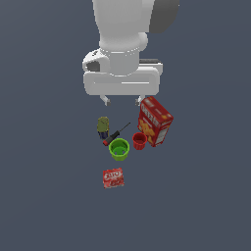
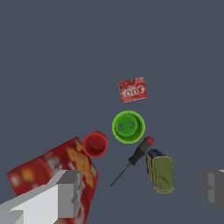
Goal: Pick up a designated object from a clutter of objects.
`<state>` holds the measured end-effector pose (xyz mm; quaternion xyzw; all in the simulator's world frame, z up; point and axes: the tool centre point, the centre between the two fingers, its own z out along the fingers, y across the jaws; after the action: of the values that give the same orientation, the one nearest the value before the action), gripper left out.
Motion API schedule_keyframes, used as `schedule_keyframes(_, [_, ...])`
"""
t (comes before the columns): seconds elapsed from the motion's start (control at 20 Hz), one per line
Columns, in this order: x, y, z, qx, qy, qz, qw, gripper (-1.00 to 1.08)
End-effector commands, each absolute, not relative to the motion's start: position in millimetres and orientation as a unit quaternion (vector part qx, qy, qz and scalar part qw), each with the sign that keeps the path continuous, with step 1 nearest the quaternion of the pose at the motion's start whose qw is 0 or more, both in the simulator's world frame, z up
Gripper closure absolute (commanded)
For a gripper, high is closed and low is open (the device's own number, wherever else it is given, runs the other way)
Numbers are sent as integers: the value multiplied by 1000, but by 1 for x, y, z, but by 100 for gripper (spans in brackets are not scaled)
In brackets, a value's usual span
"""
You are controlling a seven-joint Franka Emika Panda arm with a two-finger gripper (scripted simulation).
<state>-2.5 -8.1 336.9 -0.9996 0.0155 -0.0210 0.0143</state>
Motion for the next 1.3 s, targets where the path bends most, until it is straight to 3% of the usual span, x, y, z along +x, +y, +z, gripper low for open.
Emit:
schedule_keyframes(0.0, [-3,-8,337,-1000,16,-21,14,-92])
schedule_keyframes(0.8, [-3,-25,335,-1000,10,-25,16,-92])
schedule_keyframes(1.25, [-9,-41,299,-1000,6,-22,14,-92])
